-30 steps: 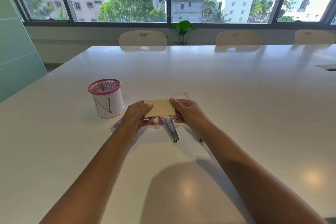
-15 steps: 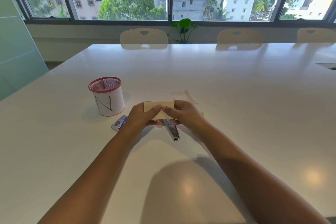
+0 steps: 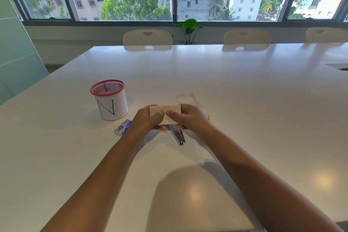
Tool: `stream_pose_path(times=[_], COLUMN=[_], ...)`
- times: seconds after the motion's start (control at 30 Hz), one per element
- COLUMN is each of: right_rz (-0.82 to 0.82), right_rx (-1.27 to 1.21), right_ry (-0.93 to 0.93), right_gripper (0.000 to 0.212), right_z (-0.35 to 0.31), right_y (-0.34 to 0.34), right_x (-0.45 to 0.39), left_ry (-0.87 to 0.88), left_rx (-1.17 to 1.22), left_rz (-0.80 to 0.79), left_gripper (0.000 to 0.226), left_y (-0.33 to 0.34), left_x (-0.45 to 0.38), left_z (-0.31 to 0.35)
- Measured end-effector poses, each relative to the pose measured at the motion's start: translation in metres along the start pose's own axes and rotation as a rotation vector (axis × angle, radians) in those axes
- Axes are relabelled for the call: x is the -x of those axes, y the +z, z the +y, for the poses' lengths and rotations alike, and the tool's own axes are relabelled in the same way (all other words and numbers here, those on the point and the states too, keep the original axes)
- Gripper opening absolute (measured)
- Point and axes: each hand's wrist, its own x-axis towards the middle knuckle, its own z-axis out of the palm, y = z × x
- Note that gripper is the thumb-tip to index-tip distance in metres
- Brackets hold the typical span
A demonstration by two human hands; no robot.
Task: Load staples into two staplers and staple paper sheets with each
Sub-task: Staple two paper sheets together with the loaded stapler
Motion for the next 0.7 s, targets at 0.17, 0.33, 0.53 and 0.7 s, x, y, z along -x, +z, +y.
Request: stream_pose_path(times=[0.17, 0.33, 0.53, 0.7], right_rz=[-0.008, -0.009, -0.036, -0.014], right_rx=[-0.012, -0.048, -0.098, -0.042], right_ry=[-0.001, 0.001, -0.010, -0.028], right_gripper=[0.022, 0.014, 0.016, 0.008], right_z=[0.0001, -0.0017, -0.0047, -0.0011], right_y=[-0.0009, -0.0012, -0.0021, -0.0002], right_x=[0.0001, 0.0014, 0.0046, 0.0008], left_ry=[0.008, 0.010, -0.009, -0.008], left_rx=[-0.002, 0.033, -0.006, -0.036], left_rz=[0.002, 0.004, 0.025, 0.049], left_gripper=[0.029, 0.017, 0.010, 0.011], left_y=[0.0005, -0.0016, 0.0000, 0.0009], left_x=[-0.0007, 0.0016, 0.0001, -0.0016], left_z=[-0.0022, -0.0011, 0.0018, 0.0010])
